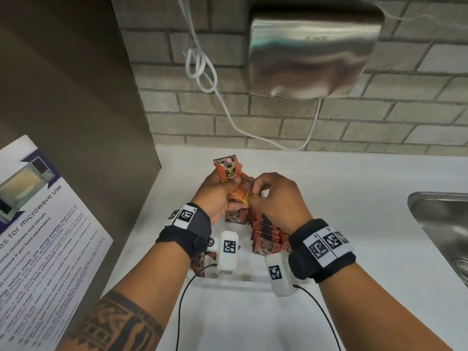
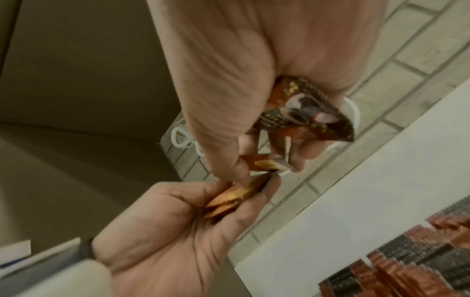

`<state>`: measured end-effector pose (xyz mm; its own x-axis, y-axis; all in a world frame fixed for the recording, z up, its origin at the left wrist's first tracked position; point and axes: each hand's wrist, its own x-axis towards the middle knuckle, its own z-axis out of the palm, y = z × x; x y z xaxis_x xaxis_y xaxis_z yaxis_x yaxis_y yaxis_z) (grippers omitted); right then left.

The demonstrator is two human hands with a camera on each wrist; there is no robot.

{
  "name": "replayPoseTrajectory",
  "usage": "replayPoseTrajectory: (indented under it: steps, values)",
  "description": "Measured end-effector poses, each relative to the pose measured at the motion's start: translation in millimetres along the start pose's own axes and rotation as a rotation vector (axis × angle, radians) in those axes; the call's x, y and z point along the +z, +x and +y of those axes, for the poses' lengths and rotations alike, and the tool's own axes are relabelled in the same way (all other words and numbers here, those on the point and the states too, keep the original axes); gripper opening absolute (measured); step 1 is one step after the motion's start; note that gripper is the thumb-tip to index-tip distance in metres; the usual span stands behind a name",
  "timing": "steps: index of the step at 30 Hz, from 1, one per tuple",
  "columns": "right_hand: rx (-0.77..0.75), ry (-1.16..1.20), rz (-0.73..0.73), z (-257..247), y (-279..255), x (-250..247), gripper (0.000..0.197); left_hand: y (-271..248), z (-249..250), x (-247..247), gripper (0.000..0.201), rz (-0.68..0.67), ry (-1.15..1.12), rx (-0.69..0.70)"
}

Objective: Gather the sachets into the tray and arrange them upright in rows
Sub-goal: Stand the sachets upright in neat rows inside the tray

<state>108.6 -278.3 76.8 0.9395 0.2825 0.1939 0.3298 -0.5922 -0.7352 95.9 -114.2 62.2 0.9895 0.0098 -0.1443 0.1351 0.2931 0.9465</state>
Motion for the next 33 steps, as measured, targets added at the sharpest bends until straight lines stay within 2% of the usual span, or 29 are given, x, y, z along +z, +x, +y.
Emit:
replayPoseTrajectory:
  steps: [5, 12, 15, 18, 21, 23, 29, 33]
  values:
    - [0.038, 0.018, -0.059, 2.6, 2.0, -1.6, 0.033, -1.2, -1.1, -2.5, 0.028, -0.010, -0.043, -0.002]
    - [0.107, 0.147, -0.019, 3.5, 4.4, -2.4, 0.027, -0.4, -1.8, -6.0, 0.025, -0.056, -0.067, 0.002]
    - [0.175, 0.265, -0.018, 3.1, 5.6, -5.3, 0.053, 1.0, -4.4, -6.8, 0.025, -0.044, 0.020, 0.007]
    - [0.301, 0.490, -0.108, 0.9, 7.0, -10.0, 0.075, 0.6, -5.8, -7.3, 0.028, -0.057, 0.075, 0.020]
    - [0.403, 0.748, -0.222, 2.4, 7.8, -14.1, 0.070, 0.4, -6.8, -6.6, 0.033, -0.085, 0.091, 0.021]
    - [0.401, 0.816, -0.273, 6.1, 9.5, -15.8, 0.063, 0.1, -6.6, -6.2, 0.032, -0.085, 0.108, 0.020]
    - [0.364, 0.728, -0.173, 4.7, 10.2, -18.8, 0.030, 4.7, -7.0, -8.4, 0.024, 0.060, 0.171, 0.051]
    - [0.308, 0.568, -0.170, -0.8, 5.5, -9.5, 0.041, 5.2, -5.8, -0.4, 0.020, 0.071, 0.162, 0.082]
